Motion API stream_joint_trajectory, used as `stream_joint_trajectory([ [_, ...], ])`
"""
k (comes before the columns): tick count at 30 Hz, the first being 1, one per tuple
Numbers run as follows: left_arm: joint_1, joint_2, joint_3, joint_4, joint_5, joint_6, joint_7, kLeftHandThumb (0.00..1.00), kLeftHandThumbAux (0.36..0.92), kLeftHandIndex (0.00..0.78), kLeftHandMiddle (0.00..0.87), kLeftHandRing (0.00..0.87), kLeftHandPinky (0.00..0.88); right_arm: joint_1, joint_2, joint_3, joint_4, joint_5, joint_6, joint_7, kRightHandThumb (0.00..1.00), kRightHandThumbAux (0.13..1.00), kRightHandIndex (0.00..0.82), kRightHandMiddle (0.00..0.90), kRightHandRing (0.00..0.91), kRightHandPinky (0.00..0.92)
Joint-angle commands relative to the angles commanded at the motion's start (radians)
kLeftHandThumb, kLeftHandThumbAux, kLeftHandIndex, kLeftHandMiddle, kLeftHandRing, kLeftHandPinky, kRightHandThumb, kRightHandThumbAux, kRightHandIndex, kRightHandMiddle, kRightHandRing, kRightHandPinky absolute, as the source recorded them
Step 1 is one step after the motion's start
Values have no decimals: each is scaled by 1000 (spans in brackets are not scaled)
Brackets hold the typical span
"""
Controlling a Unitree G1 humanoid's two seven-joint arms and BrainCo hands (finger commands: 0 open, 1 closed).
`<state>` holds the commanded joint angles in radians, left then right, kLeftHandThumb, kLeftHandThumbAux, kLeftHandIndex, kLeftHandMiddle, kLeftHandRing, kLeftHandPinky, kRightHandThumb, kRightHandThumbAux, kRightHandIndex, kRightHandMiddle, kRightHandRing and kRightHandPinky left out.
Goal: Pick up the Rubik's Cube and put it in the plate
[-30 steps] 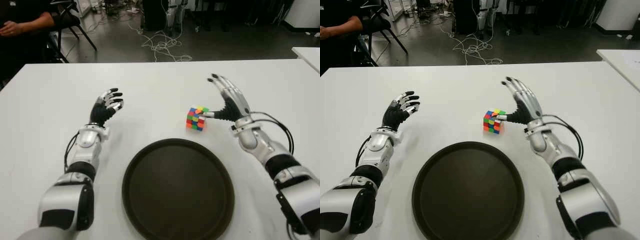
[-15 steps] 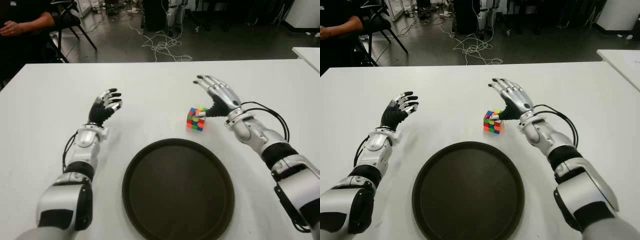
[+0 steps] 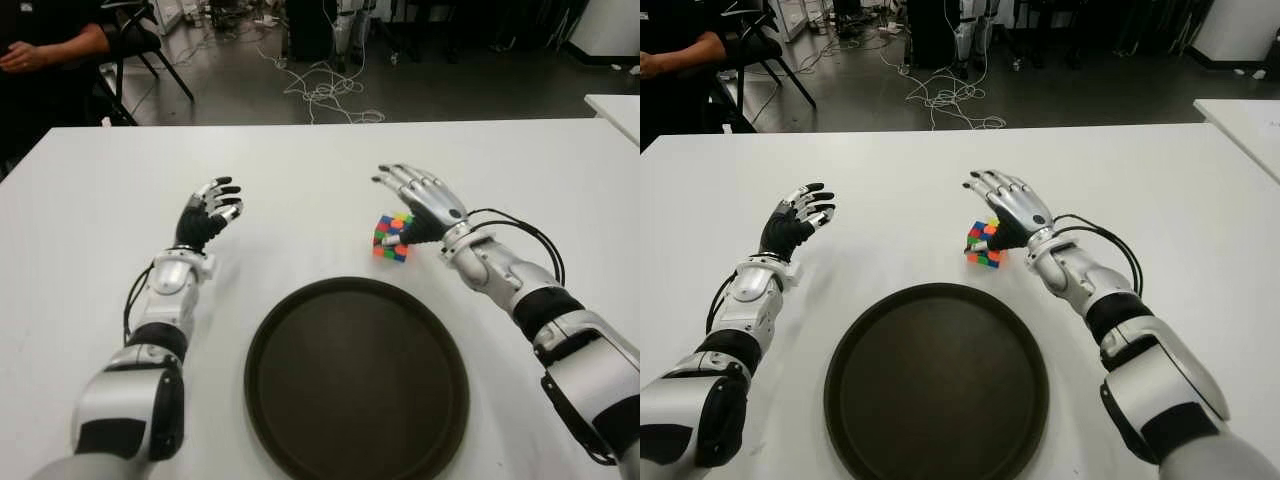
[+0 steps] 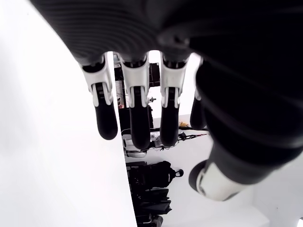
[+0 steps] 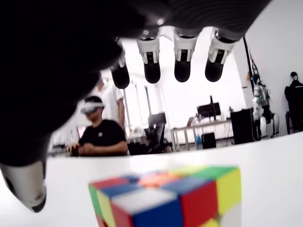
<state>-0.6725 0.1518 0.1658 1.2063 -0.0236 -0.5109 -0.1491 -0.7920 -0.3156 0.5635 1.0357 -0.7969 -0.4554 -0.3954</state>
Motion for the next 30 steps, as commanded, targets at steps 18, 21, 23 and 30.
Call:
stream_joint_trajectory([
  [18, 4, 9, -7, 3, 9, -9, -1, 149, 792, 201, 258, 245, 246, 12, 3, 12, -17, 12, 48, 64, 0, 668, 44, 84, 43, 0],
  [21, 4, 10, -7, 3, 8, -11, -3, 145, 791, 199, 258, 247, 248, 11, 5, 11, -13, 18, 53, 79, 0, 667, 45, 90, 48, 0],
  [23, 5, 11, -7, 4, 7, -11, -4, 147, 789, 198, 257, 246, 248, 9, 6, 9, -9, 23, 56, 94, 0, 669, 43, 91, 50, 0],
  [30, 7, 14, -10, 2, 7, -16, -9, 158, 792, 193, 251, 240, 253, 3, 13, 4, 30, 32, 59, 116, 0, 696, 46, 100, 68, 25],
])
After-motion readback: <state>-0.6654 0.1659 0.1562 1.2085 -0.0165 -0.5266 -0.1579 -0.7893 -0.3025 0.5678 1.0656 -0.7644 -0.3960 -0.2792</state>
